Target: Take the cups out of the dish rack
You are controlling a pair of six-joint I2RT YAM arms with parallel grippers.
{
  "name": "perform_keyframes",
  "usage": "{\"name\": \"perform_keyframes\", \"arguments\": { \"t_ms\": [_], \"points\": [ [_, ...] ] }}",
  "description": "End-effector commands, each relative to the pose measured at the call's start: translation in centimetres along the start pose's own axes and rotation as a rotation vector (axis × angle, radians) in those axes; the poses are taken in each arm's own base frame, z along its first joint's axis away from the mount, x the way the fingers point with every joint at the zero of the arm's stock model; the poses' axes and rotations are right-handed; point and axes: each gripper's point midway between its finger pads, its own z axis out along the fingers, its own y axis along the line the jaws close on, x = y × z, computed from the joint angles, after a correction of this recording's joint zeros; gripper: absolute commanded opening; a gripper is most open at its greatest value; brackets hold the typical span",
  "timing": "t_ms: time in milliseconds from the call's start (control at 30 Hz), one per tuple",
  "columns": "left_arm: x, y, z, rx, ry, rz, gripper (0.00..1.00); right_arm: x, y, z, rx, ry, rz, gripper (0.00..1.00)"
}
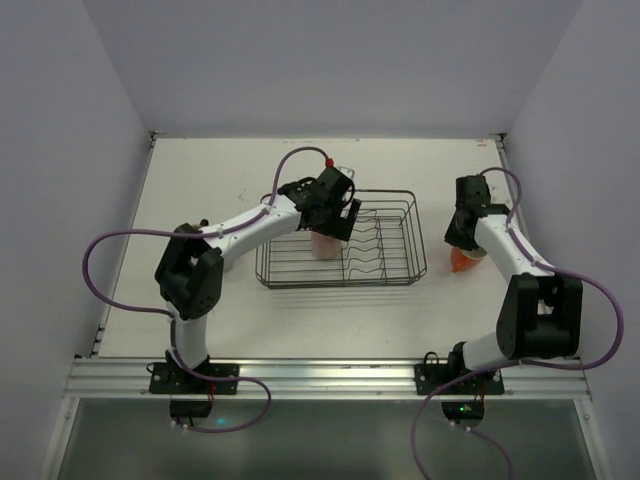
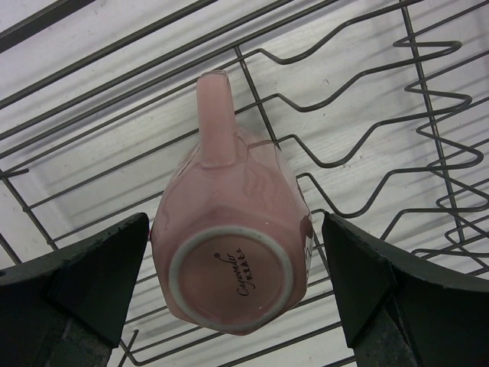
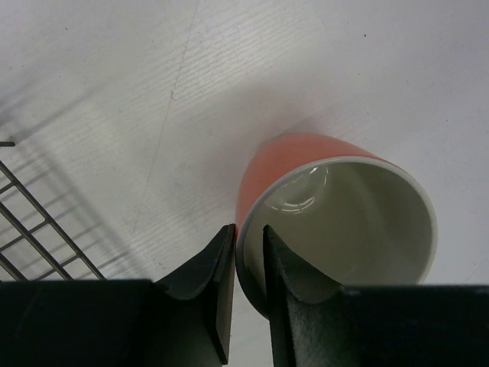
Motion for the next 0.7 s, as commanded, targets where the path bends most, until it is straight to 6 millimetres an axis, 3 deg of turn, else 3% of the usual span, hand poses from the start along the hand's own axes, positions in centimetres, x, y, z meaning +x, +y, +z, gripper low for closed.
{"name": "perform_keyframes", "arguments": {
  "t_ms": [0, 367, 667],
  "points": [
    [-1.9, -0.7, -0.1, 0.012, -0.042, -0.017, 0.98, -1.6, 0.6, -0.4, -0.026, -0.046, 0.011, 0.25],
    [-1.7, -0.5, 0.3, -0.005, -0.028, -0.009, 0.98, -2.0, 1.0, -1.0, -0.057, -0.068, 0.012, 0.45],
    [-1.5, -0.1, 0.5, -0.029, -0.027, -0.011, 0.96, -3.1, 1.4, -3.6, -0.090, -0.158, 0.000, 0.55]
  ]
}}
